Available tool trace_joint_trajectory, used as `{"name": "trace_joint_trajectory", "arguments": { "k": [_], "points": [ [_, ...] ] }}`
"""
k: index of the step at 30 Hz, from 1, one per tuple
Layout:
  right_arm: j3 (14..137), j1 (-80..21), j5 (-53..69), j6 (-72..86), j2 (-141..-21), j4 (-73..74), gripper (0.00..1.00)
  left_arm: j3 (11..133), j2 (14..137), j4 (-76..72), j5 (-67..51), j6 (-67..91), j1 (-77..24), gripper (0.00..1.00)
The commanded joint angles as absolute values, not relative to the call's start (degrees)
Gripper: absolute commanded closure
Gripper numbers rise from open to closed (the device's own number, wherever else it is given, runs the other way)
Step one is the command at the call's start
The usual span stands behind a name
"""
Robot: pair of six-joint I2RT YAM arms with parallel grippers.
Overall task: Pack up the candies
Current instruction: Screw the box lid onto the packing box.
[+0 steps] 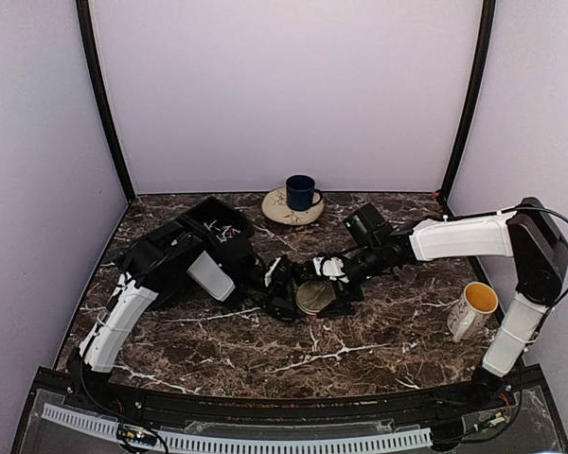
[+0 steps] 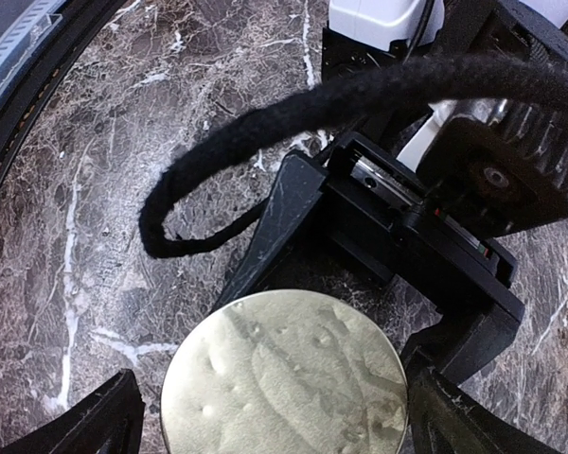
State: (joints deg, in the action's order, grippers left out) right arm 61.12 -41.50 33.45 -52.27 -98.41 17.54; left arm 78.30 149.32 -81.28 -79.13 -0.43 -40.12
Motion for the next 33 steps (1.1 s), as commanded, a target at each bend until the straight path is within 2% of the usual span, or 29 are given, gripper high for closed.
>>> {"name": "trace_joint_trajectory", "arguments": {
  "k": [1,8,33],
  "points": [
    [63.68,-41.12,35.42,-54.54,-100.31,20.91,0.02,74.62,158.82,-69.11,-79.52,-1.27,-41.66,0.34],
    [64.48,-41.05,34.02,-53.27,-101.43,19.95,0.0,74.74,158.91,-68.92,-79.5,-1.32,-41.68,0.33],
    [65.59,-40.26,36.32,-50.37,-102.4,19.31,0.17,74.93,158.96,-68.42,-78.85,-1.52,-41.71,0.34]
  ]
}}
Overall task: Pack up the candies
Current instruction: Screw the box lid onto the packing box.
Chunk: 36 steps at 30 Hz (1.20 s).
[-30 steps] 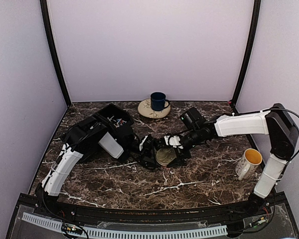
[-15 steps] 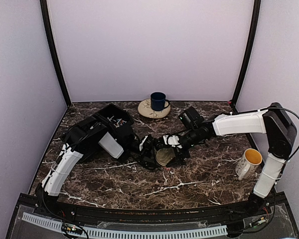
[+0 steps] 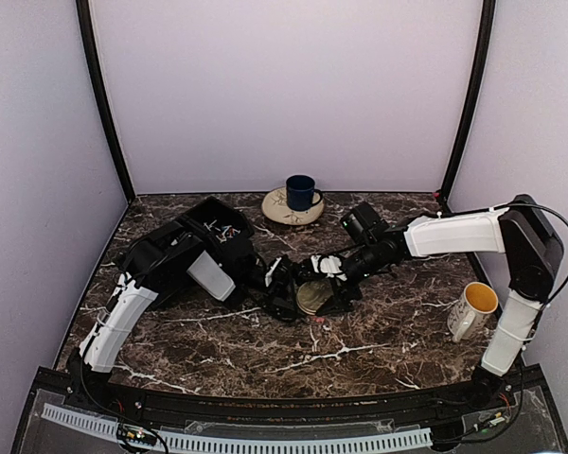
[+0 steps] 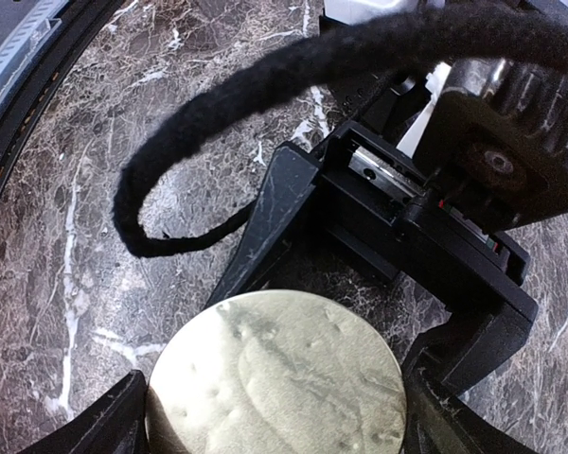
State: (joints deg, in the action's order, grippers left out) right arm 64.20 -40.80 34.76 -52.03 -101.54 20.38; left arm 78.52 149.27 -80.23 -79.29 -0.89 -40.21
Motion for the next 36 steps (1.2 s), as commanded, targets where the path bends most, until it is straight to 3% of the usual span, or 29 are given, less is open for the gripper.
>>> {"name": "trace_joint_trajectory", "arguments": {
  "k": [1,17,36],
  "points": [
    [65.32,-40.25,36.3,-49.85,-102.26,18.93,0.17,74.84,158.99,-68.34,-78.54,-1.64,-41.71,0.33],
    [53.51,-40.51,30.66,-35.75,-97.01,2.43,0.19,74.69,158.79,-67.93,-75.63,-1.66,-41.48,0.42],
    [45.82,-45.32,13.54,-16.85,-96.77,-10.49,0.18,73.6,158.03,-67.03,-70.96,-2.92,-40.83,0.41]
  ]
}}
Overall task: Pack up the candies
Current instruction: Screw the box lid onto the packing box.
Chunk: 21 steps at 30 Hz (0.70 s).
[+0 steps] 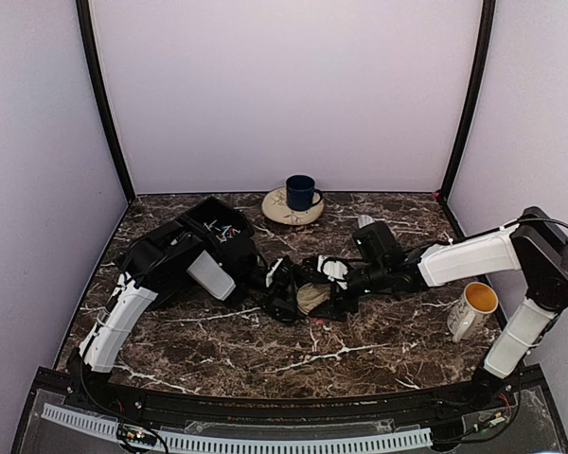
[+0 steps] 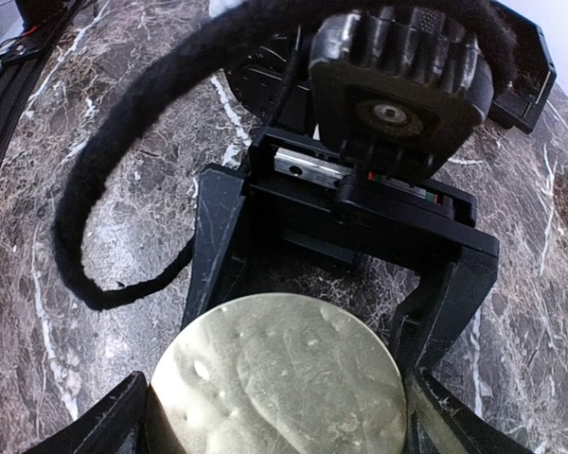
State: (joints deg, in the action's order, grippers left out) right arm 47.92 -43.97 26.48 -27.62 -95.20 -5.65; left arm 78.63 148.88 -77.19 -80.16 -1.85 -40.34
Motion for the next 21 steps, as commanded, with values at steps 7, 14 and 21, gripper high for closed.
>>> {"name": "trace_joint_trajectory", "arguments": {
  "k": [7,14,21],
  "points": [
    [42.74,-47.84,7.42,-11.89,-96.07,-14.0,0.17,73.13,157.84,-67.67,-69.88,-2.77,-40.61,0.41],
    [45.87,-47.82,7.43,-14.29,-94.03,-6.18,0.03,72.83,157.77,-68.23,-69.67,-2.46,-40.61,0.4],
    [48.41,-46.12,8.02,-14.94,-86.93,1.15,0.03,72.36,157.51,-68.53,-68.81,-2.53,-40.44,0.36]
  ]
}}
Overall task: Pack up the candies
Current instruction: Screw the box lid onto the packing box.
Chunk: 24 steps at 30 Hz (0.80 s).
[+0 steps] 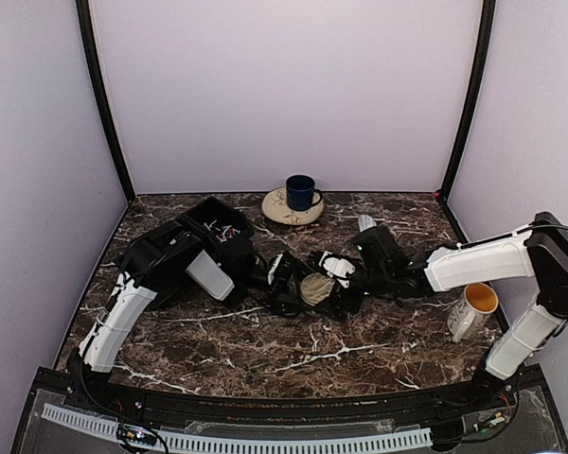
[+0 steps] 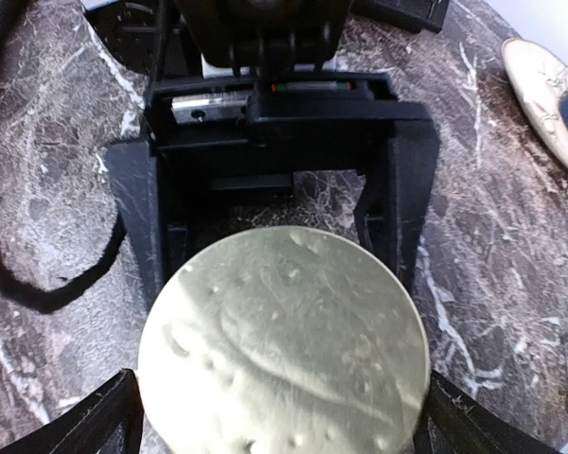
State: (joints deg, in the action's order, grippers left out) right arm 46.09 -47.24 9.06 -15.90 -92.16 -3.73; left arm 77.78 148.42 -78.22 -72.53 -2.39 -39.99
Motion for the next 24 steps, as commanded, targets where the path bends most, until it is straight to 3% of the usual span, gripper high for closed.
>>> {"name": "trace_joint_trajectory", "arguments": {
  "k": [1,13,24],
  "points": [
    [48.37,-45.72,7.56,-14.69,-85.76,1.56,0.03,72.34,157.5,-68.55,-68.72,-2.48,-40.43,0.36],
    [44.53,-41.04,-5.32,-10.56,-73.05,1.49,0.03,72.24,157.63,-68.9,-68.72,-2.19,-40.26,0.25],
    [43.68,-40.59,-6.45,-9.8,-73.84,1.18,0.03,71.81,157.5,-69.36,-68.59,-2.04,-40.24,0.15]
  ]
}}
